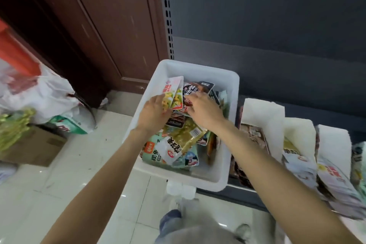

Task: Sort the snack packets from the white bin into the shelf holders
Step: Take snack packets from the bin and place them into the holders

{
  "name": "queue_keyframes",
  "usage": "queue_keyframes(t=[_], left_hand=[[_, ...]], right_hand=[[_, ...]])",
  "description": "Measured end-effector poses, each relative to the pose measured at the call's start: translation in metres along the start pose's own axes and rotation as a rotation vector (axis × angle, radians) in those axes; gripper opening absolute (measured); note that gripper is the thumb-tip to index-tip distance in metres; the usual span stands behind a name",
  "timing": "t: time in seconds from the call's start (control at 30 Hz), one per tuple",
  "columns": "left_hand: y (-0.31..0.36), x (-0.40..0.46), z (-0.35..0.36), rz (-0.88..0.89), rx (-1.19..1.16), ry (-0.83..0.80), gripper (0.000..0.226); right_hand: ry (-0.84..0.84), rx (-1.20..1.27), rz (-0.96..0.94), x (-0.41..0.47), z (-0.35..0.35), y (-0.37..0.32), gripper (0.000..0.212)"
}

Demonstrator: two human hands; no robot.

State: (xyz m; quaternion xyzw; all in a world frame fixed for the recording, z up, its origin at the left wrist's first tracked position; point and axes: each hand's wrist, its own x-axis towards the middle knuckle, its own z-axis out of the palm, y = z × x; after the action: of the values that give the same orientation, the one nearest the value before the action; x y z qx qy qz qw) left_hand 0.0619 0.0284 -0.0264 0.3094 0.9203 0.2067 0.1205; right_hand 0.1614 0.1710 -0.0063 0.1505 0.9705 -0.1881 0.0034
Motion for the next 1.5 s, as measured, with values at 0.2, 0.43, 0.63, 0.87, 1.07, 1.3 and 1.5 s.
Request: queue_keyframes(t=[0.2,0.43,0.63,0.87,1.07,1.3,1.5], left_hand=[[-0.009,0.03,0.021,0.094,0.113,-0.174,0.07],[-0.015,0.037,0.023,0.36,0.04,-0.017,0.035],[-0.006,0.044,0.016,0.269,0.091,-0.086,0.077],[0.003,0.025,-0.008,0.114,-0.406,-0.162,0.052],[0.027,-0.015,-0.026,0.479,-0.314,-0.492,0.055],[0.086,-0.046,-0.011,0.666,-0.486,-0.001,0.042],[0.17,-0.061,0.02,0.799,-0.54,-0.184,0.033]], right_hand=[[-0.103,-0.187,0.15,0.027,0.035,-0.001,0.054],[-0.063,-0.1,0.203,0.013,0.038,0.003,0.05],[-0.024,-0.168,0.245,-0.001,0.026,0.0,0.044],[0.233,0.428,0.43,-0.019,0.003,-0.014,0.044],[0.158,0.549,0.367,-0.072,-0.05,-0.019,0.047],[0.583,0.687,0.467,-0.174,-0.069,0.0,0.009],[1.113,0.498,0.663,-0.265,-0.077,0.05,0.025]])
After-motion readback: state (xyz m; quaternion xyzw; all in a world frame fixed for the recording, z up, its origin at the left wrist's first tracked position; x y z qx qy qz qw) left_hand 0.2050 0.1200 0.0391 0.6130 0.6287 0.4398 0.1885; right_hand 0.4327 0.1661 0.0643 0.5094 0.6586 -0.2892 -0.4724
